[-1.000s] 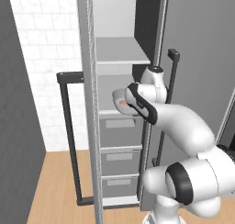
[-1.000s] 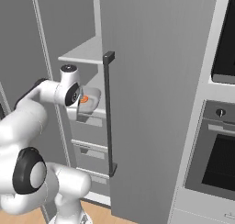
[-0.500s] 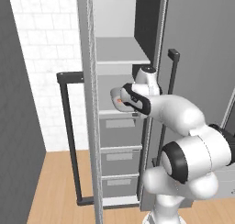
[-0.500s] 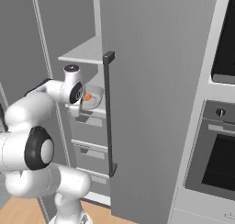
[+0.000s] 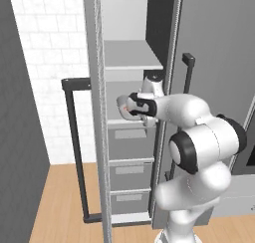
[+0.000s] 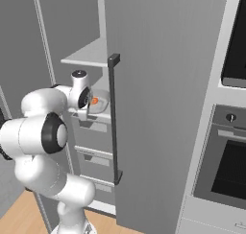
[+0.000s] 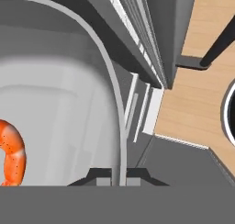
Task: Take the meat container that has the shrimp and place it on the second highest rack of the freezer. Then take the vegetable container that has the lemon wedge and carrot and place it on the highest rack of the freezer.
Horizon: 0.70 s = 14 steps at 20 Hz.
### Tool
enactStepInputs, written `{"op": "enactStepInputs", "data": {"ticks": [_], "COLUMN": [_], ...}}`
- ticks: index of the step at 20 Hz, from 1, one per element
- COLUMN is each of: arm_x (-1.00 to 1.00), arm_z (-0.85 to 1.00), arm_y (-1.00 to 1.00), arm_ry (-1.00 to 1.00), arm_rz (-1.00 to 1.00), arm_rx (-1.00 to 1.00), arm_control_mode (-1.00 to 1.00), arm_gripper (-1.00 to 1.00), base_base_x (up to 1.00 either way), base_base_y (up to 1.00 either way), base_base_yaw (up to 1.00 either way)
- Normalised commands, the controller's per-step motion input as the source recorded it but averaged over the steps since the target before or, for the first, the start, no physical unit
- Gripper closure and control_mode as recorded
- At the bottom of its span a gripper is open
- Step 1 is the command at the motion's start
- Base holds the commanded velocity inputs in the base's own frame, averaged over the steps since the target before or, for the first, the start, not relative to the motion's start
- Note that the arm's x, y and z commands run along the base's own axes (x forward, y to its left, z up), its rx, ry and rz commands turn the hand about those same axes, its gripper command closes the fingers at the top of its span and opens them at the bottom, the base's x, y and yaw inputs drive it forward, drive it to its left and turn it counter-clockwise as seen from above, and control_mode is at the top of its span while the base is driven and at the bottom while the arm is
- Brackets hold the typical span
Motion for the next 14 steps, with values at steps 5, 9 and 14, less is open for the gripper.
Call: {"op": "enactStepInputs", "data": {"ticks": [5, 9, 14], "arm_x": [0.49, 0.46, 0.69], "arm_z": [-0.36, -0.31, -0.28], "arm_y": [0.04, 0.0, 0.0], "arm_ry": [0.07, 0.06, 0.01], "arm_rz": [0.0, 0.0, 0.0], "arm_rx": [-0.05, -0.01, 0.0], "arm_control_mode": [-1.0, -1.0, -1.0], "arm_gripper": [1.0, 1.0, 1.0], "base_base_x": [0.0, 0.0, 0.0], "base_base_y": [0.0, 0.0, 0.0], "base_base_yaw": [0.0, 0.0, 0.0]}}
